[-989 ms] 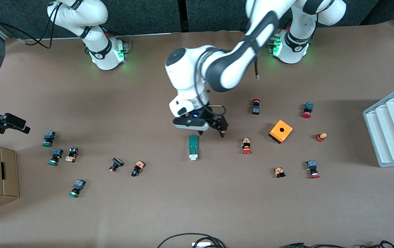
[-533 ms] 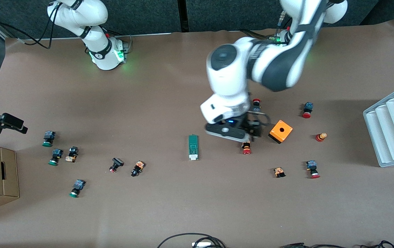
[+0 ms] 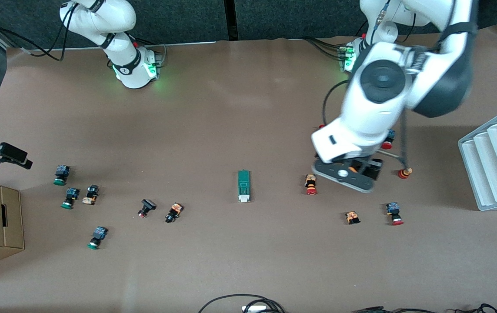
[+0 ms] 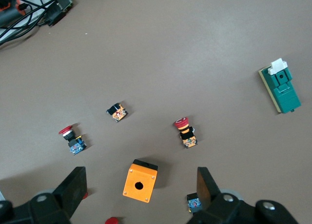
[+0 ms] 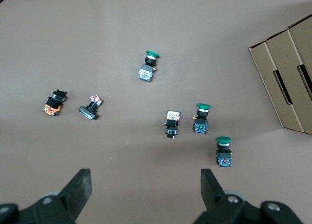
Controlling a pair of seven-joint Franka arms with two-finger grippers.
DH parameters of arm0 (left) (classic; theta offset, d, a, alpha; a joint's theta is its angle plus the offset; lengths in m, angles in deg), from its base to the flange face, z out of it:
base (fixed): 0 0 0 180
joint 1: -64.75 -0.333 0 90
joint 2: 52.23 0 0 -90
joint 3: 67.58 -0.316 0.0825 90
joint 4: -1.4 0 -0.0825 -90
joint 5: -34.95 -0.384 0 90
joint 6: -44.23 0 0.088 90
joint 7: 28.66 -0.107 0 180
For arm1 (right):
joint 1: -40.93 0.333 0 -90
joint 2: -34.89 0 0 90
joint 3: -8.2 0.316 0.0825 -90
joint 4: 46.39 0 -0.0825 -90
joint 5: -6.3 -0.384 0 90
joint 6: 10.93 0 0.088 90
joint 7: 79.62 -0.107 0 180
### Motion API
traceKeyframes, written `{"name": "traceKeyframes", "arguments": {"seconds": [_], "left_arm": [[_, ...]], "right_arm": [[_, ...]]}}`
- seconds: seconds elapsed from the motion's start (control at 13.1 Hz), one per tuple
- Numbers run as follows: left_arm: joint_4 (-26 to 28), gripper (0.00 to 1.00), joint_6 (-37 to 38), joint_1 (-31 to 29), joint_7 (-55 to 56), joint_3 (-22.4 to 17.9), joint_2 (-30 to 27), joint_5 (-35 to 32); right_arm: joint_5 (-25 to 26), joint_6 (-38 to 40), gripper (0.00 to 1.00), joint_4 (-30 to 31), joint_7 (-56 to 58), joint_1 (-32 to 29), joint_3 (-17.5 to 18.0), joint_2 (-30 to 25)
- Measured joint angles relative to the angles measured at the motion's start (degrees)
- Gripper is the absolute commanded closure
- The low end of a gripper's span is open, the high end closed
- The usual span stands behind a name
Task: Close load switch with both arms
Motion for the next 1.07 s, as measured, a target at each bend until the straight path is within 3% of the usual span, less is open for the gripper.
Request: {"name": "traceKeyframes", "arguments": {"seconds": [0.3,0.61,0.84,1.07], "left_arm": [[6.3,0.00,2.4,-8.2,-3.9,-1.0,-8.1,2.2],[15.6,0.00,2.3,-14.8,-9.6,-6.3,-16.2,2.6],[19.0,0.00,2.2,-16.1,-11.4,-12.1,-19.4,2.9],[21.6,0.00,2.0,-16.0,-11.5,-12.5,-22.0,2.9]], "right_arm": [[2.7,0.5,0.00,0.0,0.0,0.2,0.4,0.0],[2.7,0.5,0.00,0.0,0.0,0.2,0.4,0.0],[2.7,0.5,0.00,-0.1,0.0,0.1,0.4,0.0],[2.7,0.5,0.00,-0.1,0.0,0.1,0.3,0.0]]}}
